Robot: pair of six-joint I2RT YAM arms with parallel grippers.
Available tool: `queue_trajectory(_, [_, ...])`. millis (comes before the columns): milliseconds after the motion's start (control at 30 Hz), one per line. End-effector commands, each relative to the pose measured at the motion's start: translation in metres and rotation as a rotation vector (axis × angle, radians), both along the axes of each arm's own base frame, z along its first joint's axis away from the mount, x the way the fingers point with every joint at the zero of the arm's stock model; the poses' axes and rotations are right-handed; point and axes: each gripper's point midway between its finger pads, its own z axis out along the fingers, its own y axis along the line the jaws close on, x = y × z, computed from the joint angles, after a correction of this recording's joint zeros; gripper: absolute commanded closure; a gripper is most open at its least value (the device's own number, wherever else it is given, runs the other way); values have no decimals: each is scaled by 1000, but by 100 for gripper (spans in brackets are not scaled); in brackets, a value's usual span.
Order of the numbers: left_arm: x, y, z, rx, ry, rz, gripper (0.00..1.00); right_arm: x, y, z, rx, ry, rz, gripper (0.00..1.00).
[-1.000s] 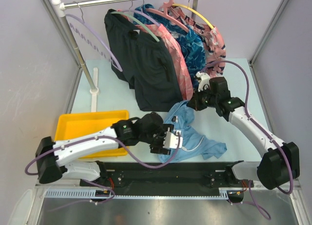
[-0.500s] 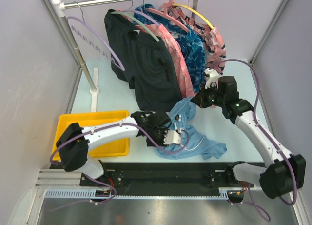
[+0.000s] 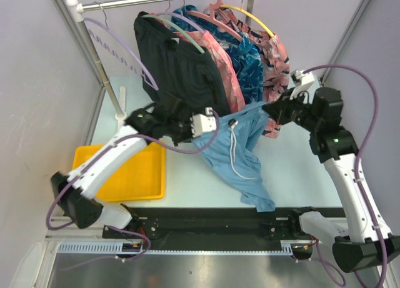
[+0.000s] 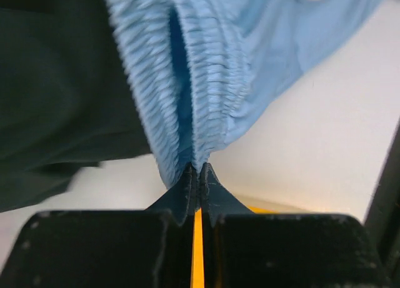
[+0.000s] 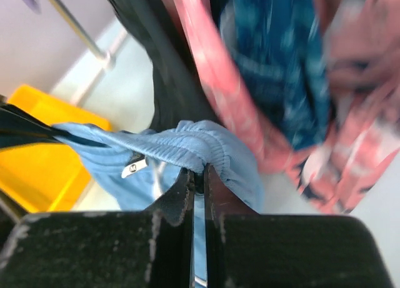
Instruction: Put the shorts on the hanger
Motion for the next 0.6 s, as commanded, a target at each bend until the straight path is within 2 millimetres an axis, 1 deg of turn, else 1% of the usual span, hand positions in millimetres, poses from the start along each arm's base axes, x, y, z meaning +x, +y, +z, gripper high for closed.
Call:
queue_trajectory(0, [-15, 16, 123, -224, -298, -103, 100, -26, -21, 104, -21, -326, -56, 100])
queue_trajectory(33, [-26, 23, 143, -260, -364, -122, 100, -34, -24, 114, -25, -351, -62, 100])
queue_trajectory(100, [-40, 31, 147, -246, -409, -186, 100, -45, -30, 109, -84, -361, -64, 100])
queue_trajectory(133, [-50, 34, 149, -248, -417, -218, 99, -54, -32, 102, -104, -339, -55, 100])
queue_trajectory(167, [-57, 40, 131, -206, -370, -230, 100, -57, -31, 93, -126, -318, -36, 100])
queue_trajectory(200, [-59, 43, 121, -174, -363, -252, 100, -59, -31, 84, -135, -286, -29, 100])
queue_trajectory(233, [-61, 49, 97, -126, -325, -252, 100, -62, -29, 67, -149, -225, -8, 100])
queue_trajectory(267, [-64, 52, 81, -98, -300, -266, 100, -59, -27, 41, -161, -161, 8, 100])
queue_trajectory(300, [-63, 54, 66, -65, -302, -286, 100, -58, -25, 26, -184, -135, 36, 100])
queue_trajectory(333, [-64, 56, 51, -45, -290, -294, 100, -59, -22, 3, -209, -84, 72, 100])
queue_trajectory(367, [-67, 61, 18, -4, -242, -300, 100, -59, -18, -28, -232, -14, 126, 100])
queue_trajectory(400, [-62, 58, 9, -4, -257, -305, 100, -60, -16, -49, -276, 22, 168, 100])
queue_trajectory(433, [-67, 61, -21, 29, -200, -318, 100, -65, -13, -68, -298, 66, 221, 100])
queue_trajectory(467, [-69, 60, -35, 44, -167, -327, 100, -65, -12, -89, -325, 120, 256, 100])
queue_trajectory(500, [-68, 56, -45, 37, -145, -318, 100, -68, -11, -111, -355, 161, 289, 100])
queue_trajectory(533, [-74, 58, -63, 55, -87, -320, 100, -74, -5, -122, -366, 182, 343, 100])
queue_trajectory(567, [-78, 54, -70, 47, -50, -321, 100, -75, -3, -133, -381, 213, 369, 100])
